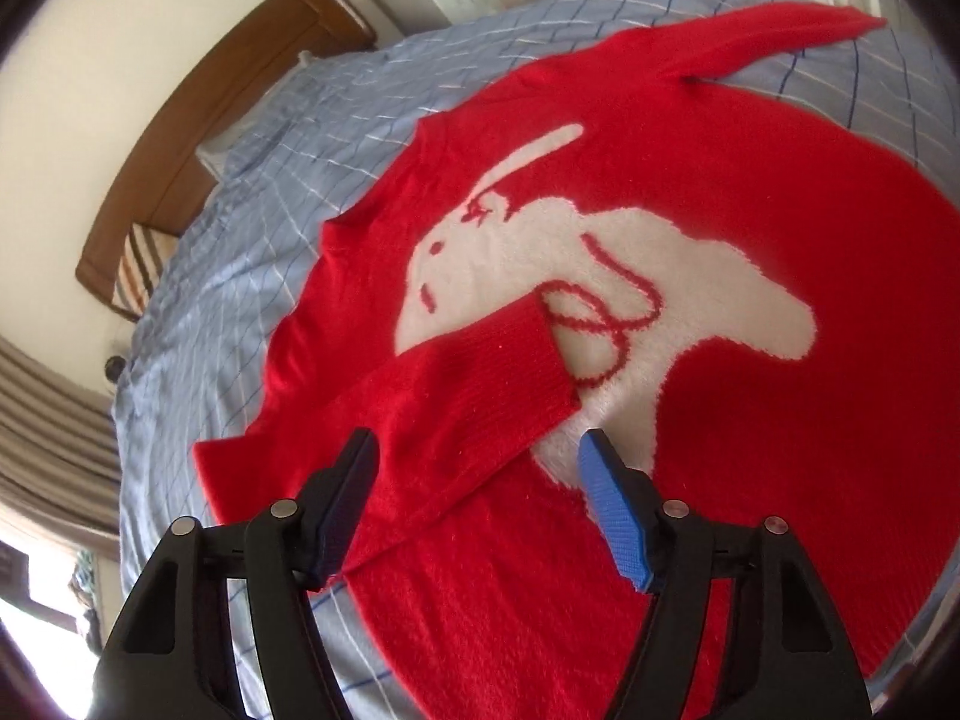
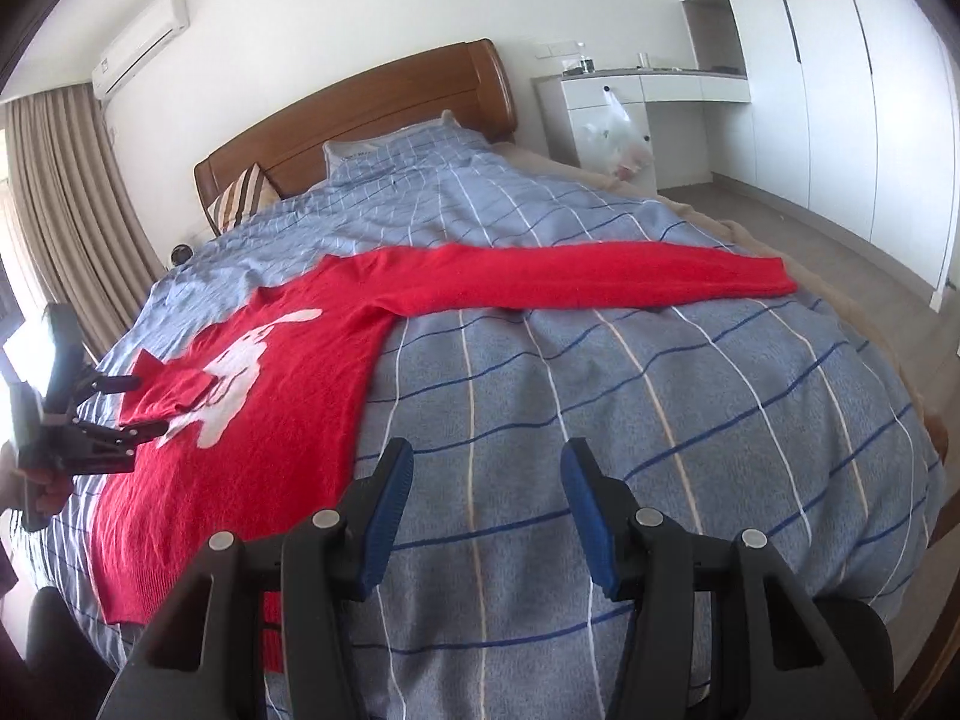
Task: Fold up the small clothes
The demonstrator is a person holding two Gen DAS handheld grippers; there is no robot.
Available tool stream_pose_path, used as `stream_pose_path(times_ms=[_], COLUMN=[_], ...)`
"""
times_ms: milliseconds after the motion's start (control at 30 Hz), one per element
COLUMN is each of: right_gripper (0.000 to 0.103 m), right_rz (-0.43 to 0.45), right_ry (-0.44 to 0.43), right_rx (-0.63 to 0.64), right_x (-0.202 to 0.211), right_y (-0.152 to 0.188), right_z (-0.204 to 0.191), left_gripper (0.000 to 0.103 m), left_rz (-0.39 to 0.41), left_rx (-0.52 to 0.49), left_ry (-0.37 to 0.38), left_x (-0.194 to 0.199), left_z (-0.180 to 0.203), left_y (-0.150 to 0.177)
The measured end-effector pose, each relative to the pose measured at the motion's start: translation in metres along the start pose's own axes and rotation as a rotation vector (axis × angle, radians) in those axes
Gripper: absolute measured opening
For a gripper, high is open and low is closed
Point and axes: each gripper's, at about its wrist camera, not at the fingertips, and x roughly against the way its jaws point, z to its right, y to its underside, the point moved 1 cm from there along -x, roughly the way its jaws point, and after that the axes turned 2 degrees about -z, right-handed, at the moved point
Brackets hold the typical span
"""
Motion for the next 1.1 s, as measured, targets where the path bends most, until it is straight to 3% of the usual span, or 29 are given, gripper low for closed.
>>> stream_pose_path(times_ms=[33, 67, 167, 300, 400, 500, 567, 600, 800, 933, 1100], right_gripper=[0.052, 0.052, 0.052, 0.052, 0.052, 0.052, 0.052, 0.052, 0.052, 0.052, 0.052], right_rz=[-0.004, -0.009, -0.002, 0.009, 0.006, -0.008, -0.015, -0.018, -0.042, -0.049, -0.053], right_ry=[-0.001, -0.003, 0.001, 0.012, 0.011, 0.006, 0.005, 0.004, 0.012, 0.018, 0.025], right_rx=[-0.001, -0.005, -0.020, -0.030, -0.022, -0.010, 0.003, 0.010, 0.034, 0.032, 0.005], right_x=[0.000, -0.001, 0.002, 0.003, 0.001, -0.005, -0.008, -0.009, -0.015, -0.017, -0.019], right_y=[0.002, 0.004, 0.006, 0.006, 0.007, 0.007, 0.008, 0.008, 0.012, 0.014, 0.014], right_z=[0.000, 0.000, 0.001, 0.002, 0.001, -0.004, -0.007, -0.008, -0.013, -0.012, -0.007], left_gripper=[0.040, 0.003, 0.003, 0.003, 0.003, 0.002, 0.002, 0.002, 0.002, 0.002, 0.003], left_rz=[-0.020, -0.053, -0.007, 0.081, 0.061, -0.076, -0.173, -0.206, -0.293, -0.308, -0.236], left_rx=[0.013, 0.052, 0.263, 0.674, 1.028, 1.270, 1.353, 1.381, 1.475, 1.503, 1.587], left_ry=[0.019, 0.050, 0.088, 0.095, -0.024, -0.251, -0.345, -0.352, -0.281, -0.252, -0.169], left_x=[-0.008, -0.016, -0.005, 0.031, 0.041, 0.035, 0.026, 0.021, -0.010, -0.020, -0.022], left_z=[-0.001, -0.006, -0.038, -0.132, -0.213, -0.259, -0.267, -0.266, -0.241, -0.228, -0.228], left_y=[-0.001, -0.003, 0.007, 0.059, 0.132, 0.214, 0.257, 0.273, 0.314, 0.329, 0.348])
